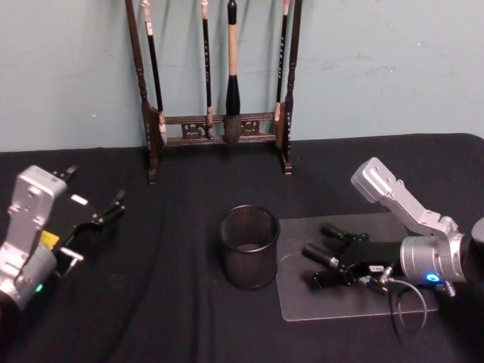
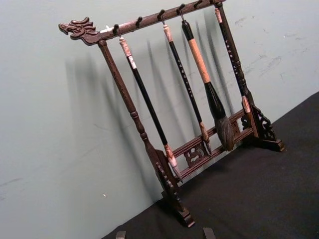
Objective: Pick up the water-based marker from the table and place it into the pen holder.
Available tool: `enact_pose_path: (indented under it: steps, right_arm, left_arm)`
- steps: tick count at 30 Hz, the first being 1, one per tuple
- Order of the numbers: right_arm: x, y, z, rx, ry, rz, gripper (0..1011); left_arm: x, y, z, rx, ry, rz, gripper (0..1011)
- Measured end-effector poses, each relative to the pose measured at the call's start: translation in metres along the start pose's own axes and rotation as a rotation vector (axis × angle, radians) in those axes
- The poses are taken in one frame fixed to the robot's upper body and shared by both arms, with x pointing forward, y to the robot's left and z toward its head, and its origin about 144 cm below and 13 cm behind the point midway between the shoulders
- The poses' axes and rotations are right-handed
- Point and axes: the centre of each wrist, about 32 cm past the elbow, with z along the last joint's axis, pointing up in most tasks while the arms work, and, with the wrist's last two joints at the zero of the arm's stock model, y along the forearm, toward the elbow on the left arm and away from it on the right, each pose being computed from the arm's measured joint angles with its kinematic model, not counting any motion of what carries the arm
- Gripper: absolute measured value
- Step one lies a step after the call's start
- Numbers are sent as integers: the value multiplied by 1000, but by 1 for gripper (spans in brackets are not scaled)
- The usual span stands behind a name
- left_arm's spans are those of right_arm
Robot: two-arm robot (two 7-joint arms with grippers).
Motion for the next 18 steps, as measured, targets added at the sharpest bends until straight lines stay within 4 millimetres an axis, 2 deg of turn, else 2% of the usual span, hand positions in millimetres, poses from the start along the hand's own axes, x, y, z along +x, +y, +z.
enact_pose_path:
  steps: [5,7,8,13,15,16,18]
  right_arm:
    - [0,0,0,0,0,0,977]
    - [0,0,0,0,0,0,913]
    - [0,0,0,0,0,0,913]
    - [0,0,0,0,0,1,786]
    - [0,0,0,0,0,1,687]
    - [0,0,0,0,0,1,687]
    - [0,0,0,0,0,1,607]
  left_arm:
    - [0,0,0,0,0,0,1001]
    - [0,0,0,0,0,0,1001]
    - [0,0,0,0,0,0,1001]
    - [0,0,0,0,0,0,1001]
    - [0,0,0,0,0,0,1001]
    - [0,0,0,0,0,0,1001]
    - [0,0,0,0,0,0,1001]
